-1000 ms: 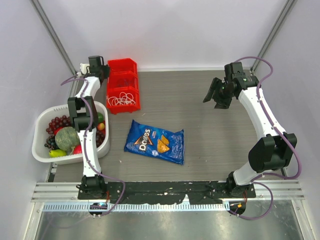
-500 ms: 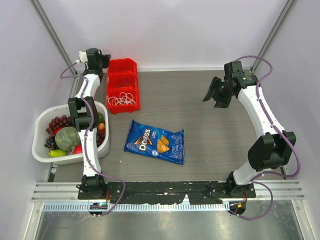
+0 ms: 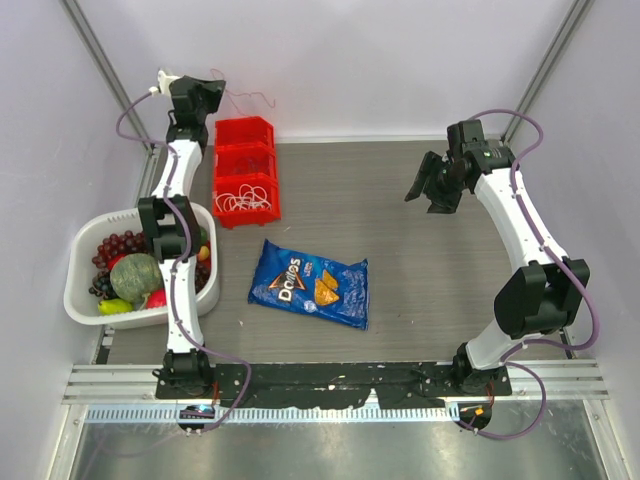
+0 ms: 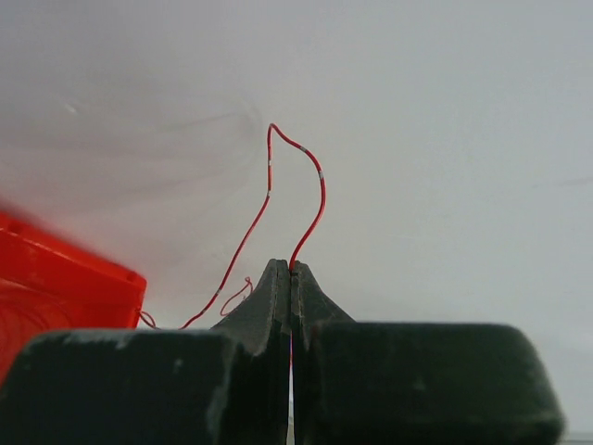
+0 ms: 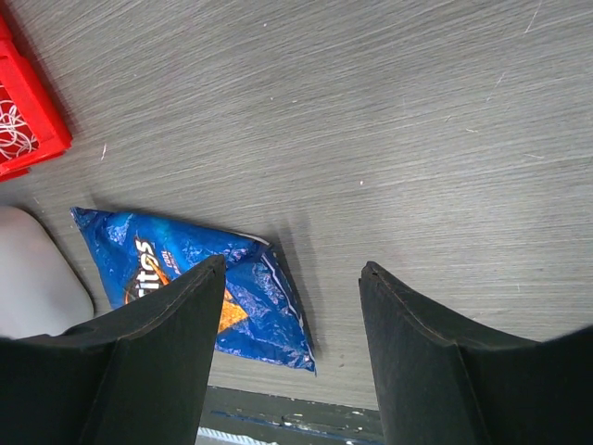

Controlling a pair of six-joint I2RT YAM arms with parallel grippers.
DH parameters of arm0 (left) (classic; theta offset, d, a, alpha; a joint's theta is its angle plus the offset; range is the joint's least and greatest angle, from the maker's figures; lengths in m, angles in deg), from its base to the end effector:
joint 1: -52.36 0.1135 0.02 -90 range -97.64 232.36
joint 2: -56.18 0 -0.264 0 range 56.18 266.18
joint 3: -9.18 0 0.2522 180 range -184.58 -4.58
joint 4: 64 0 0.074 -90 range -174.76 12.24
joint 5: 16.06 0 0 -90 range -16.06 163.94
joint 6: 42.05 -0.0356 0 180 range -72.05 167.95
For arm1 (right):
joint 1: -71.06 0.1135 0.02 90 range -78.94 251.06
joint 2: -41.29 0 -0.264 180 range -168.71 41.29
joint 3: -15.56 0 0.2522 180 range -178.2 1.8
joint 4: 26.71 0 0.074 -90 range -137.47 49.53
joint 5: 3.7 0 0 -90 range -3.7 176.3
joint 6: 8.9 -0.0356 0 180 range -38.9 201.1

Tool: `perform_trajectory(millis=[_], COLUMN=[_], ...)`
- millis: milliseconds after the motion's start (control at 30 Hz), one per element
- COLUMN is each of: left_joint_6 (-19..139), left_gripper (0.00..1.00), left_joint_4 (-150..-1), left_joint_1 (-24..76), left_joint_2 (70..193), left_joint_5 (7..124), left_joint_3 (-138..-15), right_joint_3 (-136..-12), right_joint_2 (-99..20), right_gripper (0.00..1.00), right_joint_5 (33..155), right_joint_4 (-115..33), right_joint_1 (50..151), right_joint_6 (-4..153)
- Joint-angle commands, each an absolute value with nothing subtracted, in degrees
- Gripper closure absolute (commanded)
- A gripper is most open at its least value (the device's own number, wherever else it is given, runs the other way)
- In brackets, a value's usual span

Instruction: Untangle the cables

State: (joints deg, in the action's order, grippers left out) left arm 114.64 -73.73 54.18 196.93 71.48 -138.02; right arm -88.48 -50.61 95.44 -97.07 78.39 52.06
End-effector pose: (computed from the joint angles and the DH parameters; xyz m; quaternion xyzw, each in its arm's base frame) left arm 0.5842 0.0170 0.3026 -0.3970 0.6091 -0.3813 0.5710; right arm 0.3294 0.0481 0.3376 0.1591 0.9457 0.1580 0.2354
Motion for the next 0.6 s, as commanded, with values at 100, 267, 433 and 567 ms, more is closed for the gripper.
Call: perform_trajectory(millis=[100,267,433,567], left_joint_6=[112.1,115.4,117.2,118.5], left_gripper=[1.00,1.00,1.00,1.00], left_joint_4=[-60.8,-52.9,-50.4,-49.2], left_joint_1=[53.3,53.1,52.9,52.9], left_joint_2=[195.1,196.4,197.0,196.8], left_joint_5=[68.2,68.0,69.4,70.4], left_joint_3=[-144.7,-147.4,-150.2,-151.4], right_joint_3=[-91.1,-91.4,-91.8,-91.9], right_joint_2=[-50.6,-50.8,-51.1,-51.4], right_gripper=[0.35,0.35,0.35,0.35], right_joint_5=[95.6,95.7,95.8,96.1], right_joint_4=[-96.3,-96.3,-96.1,-95.8], right_joint_1=[78.4,78.4,78.4,78.4], right_joint_6=[52.2,52.4,52.3,52.0])
